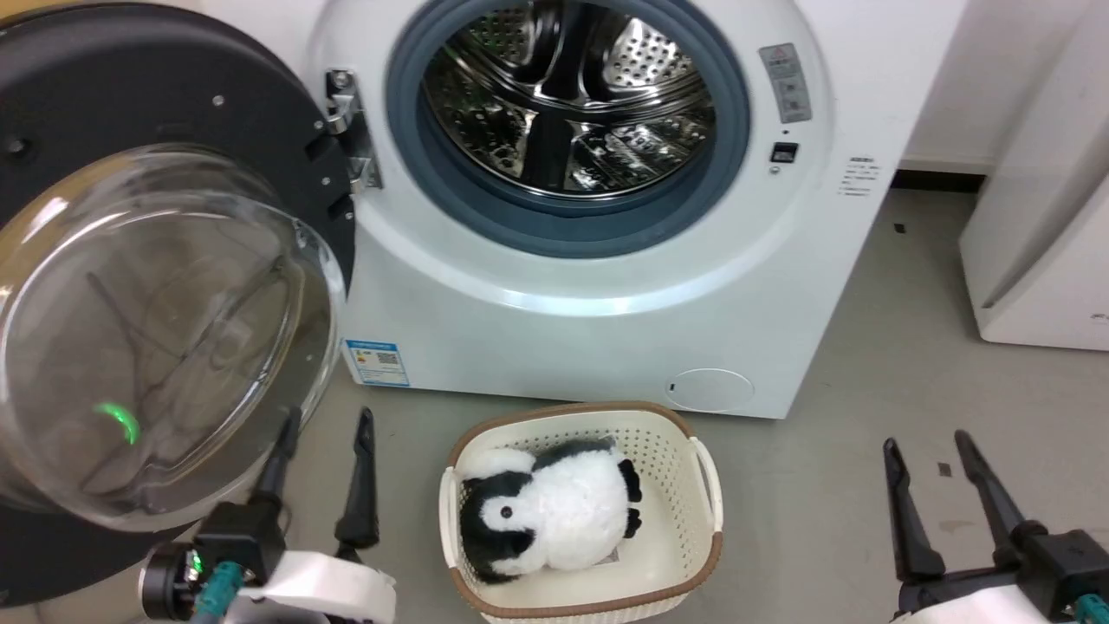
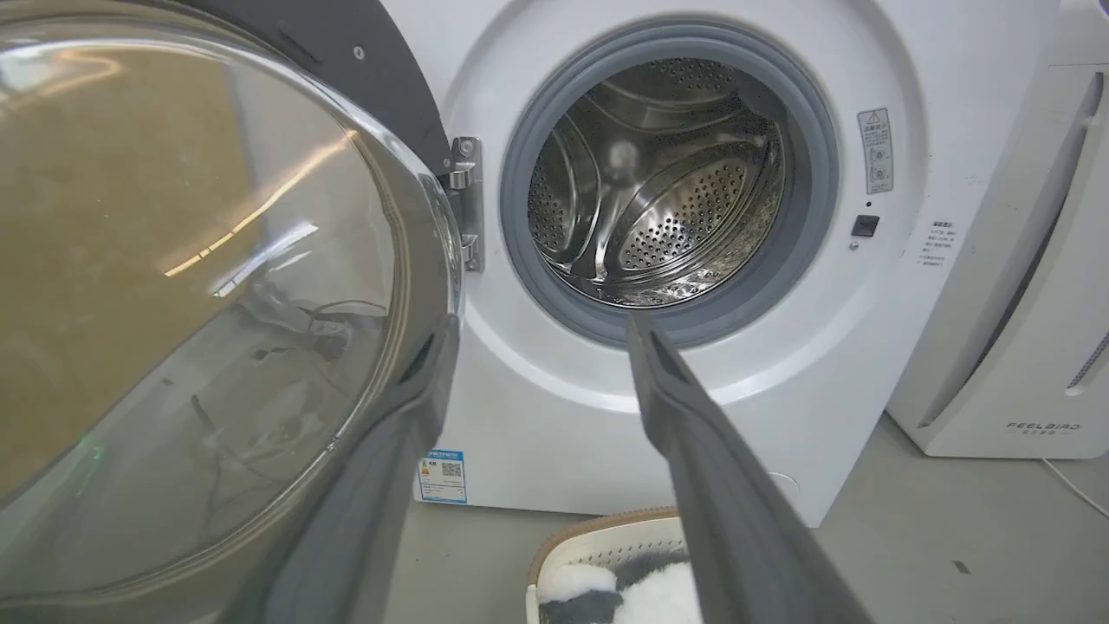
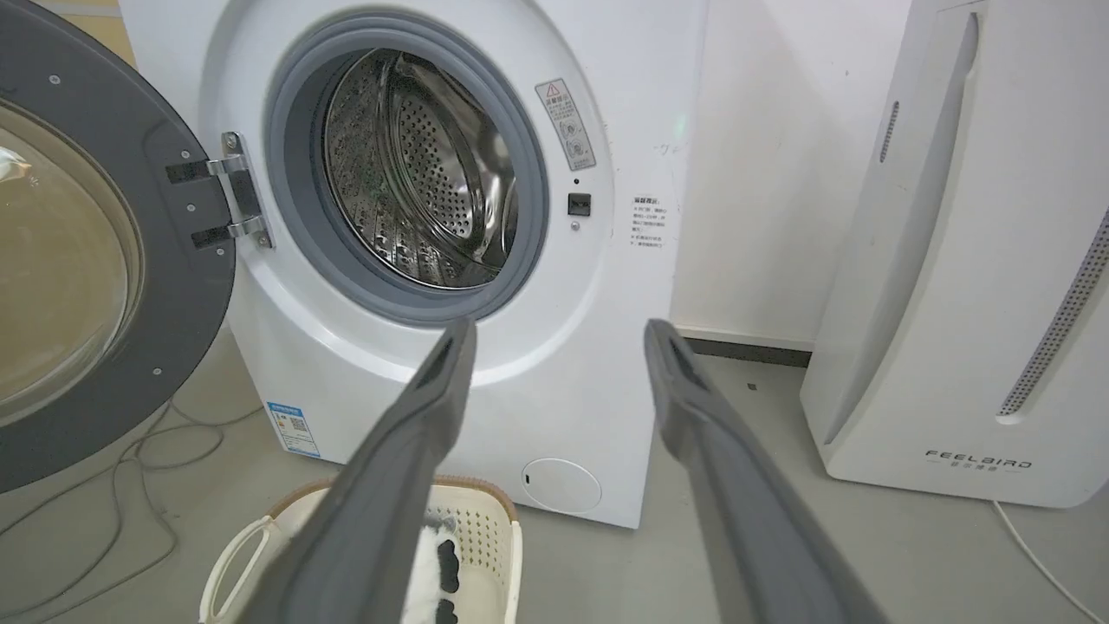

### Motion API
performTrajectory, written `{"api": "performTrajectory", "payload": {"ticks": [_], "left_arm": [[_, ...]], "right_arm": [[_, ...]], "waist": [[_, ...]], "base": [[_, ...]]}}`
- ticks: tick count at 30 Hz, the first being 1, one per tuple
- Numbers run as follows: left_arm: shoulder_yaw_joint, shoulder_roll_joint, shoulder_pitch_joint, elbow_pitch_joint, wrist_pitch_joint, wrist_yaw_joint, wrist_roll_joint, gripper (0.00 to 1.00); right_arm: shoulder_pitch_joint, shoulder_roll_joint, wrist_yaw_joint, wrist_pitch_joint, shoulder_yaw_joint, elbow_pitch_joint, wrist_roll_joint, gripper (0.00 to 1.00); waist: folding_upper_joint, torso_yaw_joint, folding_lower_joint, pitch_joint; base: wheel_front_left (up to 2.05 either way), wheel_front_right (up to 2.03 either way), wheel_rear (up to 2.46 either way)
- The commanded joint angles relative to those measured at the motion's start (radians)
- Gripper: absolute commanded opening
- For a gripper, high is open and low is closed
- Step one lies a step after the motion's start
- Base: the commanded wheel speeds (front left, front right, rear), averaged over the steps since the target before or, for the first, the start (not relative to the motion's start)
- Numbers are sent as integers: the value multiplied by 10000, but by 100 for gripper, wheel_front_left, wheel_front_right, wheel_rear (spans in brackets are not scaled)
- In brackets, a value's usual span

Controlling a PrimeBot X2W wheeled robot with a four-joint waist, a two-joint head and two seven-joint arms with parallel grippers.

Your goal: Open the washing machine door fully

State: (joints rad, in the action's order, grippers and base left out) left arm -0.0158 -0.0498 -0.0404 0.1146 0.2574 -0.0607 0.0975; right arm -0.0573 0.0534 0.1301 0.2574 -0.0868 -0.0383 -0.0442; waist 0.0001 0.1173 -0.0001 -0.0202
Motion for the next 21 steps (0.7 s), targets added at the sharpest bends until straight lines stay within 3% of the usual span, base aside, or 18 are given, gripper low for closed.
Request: {"api": "performTrajectory", "payload": {"ticks": [1, 6, 7, 21], "left_arm": [[72, -6, 181, 94, 44, 70, 12, 100], [367, -6, 403, 484, 44, 76, 69, 100], [393, 4, 319, 516, 0, 67, 42, 0], [395, 14, 333, 403, -240, 119, -46, 0]], "right_arm": [[-144, -31, 6, 44, 45, -79, -116, 100], [-249, -31, 6, 44, 182, -258, -222, 100], [-149, 0, 0, 0, 190, -253, -211, 0], [-102, 1, -1, -224, 243, -209, -162, 0]], "waist": [[-1, -115, 1, 11], [-1, -351, 1, -32], [-1, -339, 1, -20], [-1, -432, 1, -21]], "base": [[0, 0, 0], [0, 0, 0], [0, 0, 0], [0, 0, 0]]}}
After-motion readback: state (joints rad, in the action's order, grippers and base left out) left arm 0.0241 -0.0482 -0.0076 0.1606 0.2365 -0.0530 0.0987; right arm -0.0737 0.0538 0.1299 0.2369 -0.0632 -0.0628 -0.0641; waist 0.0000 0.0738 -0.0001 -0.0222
